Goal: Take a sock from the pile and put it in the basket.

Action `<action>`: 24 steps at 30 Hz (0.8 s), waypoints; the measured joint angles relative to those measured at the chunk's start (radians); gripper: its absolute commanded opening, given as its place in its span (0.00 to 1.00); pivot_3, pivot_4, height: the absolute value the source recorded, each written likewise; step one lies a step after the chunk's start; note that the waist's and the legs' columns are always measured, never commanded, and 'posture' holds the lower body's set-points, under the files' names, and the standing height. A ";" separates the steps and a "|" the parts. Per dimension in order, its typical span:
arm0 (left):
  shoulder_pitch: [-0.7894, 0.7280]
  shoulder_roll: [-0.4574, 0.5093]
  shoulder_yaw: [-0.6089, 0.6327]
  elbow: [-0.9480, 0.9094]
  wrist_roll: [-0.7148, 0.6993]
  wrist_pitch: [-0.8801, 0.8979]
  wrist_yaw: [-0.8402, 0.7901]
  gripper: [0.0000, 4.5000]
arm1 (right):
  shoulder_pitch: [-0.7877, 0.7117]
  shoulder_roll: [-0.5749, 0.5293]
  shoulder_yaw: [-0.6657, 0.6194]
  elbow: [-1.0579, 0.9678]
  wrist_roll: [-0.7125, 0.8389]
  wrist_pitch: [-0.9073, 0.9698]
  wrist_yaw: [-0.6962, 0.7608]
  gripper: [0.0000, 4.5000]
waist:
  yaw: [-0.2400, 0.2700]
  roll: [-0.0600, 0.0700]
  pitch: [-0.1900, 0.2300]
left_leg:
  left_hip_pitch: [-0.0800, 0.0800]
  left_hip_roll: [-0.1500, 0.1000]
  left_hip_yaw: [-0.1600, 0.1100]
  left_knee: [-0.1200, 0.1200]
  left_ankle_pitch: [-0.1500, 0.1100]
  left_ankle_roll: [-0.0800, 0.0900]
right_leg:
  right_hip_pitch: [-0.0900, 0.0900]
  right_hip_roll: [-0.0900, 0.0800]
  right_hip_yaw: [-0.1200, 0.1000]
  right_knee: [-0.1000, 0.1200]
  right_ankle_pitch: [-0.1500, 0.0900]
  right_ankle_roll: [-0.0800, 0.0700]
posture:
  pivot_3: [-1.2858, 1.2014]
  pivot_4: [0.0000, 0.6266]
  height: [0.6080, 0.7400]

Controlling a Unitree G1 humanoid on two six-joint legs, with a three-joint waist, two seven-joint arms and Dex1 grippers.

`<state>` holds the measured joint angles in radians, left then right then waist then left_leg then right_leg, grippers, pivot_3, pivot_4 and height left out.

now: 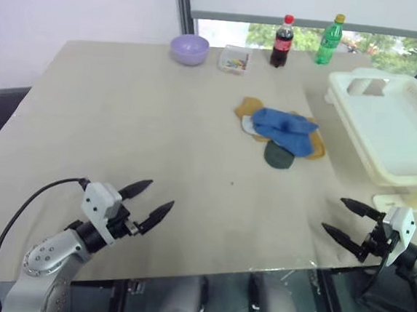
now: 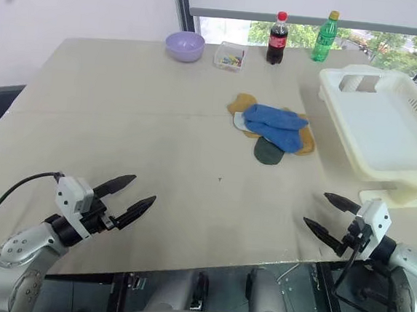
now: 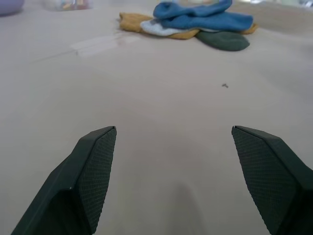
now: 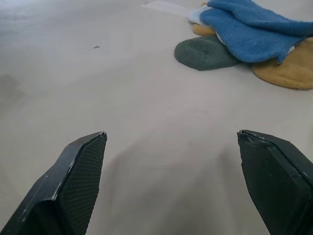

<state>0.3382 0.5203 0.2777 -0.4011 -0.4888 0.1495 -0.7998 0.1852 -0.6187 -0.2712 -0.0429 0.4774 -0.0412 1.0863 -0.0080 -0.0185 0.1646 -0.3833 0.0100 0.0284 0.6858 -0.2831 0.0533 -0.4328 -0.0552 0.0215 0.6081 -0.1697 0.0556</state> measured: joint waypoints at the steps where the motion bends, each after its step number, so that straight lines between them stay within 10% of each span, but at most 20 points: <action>1: 0.000 0.000 0.000 0.000 -0.018 0.002 -0.011 0.90 | 0.000 0.000 0.003 -0.013 -0.002 0.010 -0.009 0.97 | 0.000 0.000 0.000 | 0.000 0.000 0.000 0.000 0.000 0.000 | 0.000 0.000 0.000 0.000 0.000 0.000 | 0.52 0.24 0.96; 12: -0.105 0.149 0.047 0.066 -0.117 0.014 -0.208 0.90 | -0.403 0.019 0.246 -0.126 -0.271 0.299 -0.331 0.97 | -0.005 0.002 0.002 | -0.004 0.001 0.004 0.000 0.001 0.000 | -0.009 0.000 -0.001 0.003 0.002 -0.002 | 0.52 0.24 0.96; 24: -0.245 0.211 0.072 0.178 -0.100 -0.011 -0.276 0.90 | -0.944 0.163 0.423 0.538 -0.482 0.285 -0.421 0.97 | -0.007 0.002 0.003 | -0.016 -0.001 0.007 -0.001 0.001 0.000 | -0.015 0.000 -0.003 -0.002 0.005 -0.007 | 0.52 0.24 0.96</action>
<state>0.0929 0.7310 0.3499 -0.2226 -0.5891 0.1389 -1.0755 -0.7590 -0.4560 0.1515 0.4951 -0.0048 0.2434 0.6654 -0.0147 -0.0169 0.1673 -0.3994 0.0087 0.0352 0.6843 -0.2826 0.0532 -0.4480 -0.0554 0.0188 0.6057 -0.1649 0.0484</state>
